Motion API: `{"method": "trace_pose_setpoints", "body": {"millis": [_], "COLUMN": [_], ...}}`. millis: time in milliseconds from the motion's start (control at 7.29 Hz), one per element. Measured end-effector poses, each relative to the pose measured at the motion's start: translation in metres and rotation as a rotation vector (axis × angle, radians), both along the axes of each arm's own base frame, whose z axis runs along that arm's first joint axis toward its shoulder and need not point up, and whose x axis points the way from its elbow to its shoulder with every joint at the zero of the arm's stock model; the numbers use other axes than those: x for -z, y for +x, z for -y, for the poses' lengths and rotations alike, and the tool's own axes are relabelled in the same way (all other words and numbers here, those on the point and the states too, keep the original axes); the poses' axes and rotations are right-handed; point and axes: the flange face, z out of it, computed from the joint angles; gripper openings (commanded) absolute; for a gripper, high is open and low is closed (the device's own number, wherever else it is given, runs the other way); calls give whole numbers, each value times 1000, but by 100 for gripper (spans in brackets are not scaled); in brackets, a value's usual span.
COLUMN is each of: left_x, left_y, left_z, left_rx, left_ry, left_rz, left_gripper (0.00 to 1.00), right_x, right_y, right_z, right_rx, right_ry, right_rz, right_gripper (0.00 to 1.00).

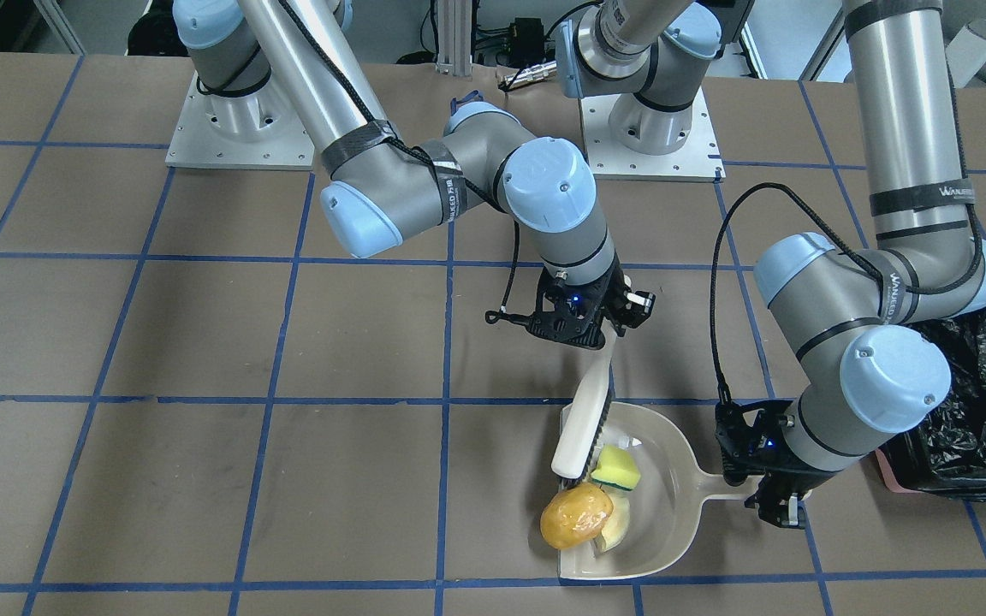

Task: Sweep and dump trash into bin
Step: 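Sweep the potato and sponge pieces into the dustpan with the brush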

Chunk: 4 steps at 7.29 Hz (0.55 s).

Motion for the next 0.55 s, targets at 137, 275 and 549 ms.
{"method": "trace_pose_setpoints", "body": {"millis": [137,275,549], "left_x": [0,1,2], "left_y": [0,-1,-1], "left_z": [0,0,0], "left_rx": [1,1,1], "left_ry": [0,1,2], "left_rz": [0,0,0], "left_gripper": [0,0,0], "right_x": [0,0,-10], "right_y": [3,1,-10], "right_z": [-3,-5,-10], "right_rx": [-5,-6,-33], "right_ry": [1,2,5], "right_rz": [-6,-33,-123], "right_gripper": [0,0,0]}}
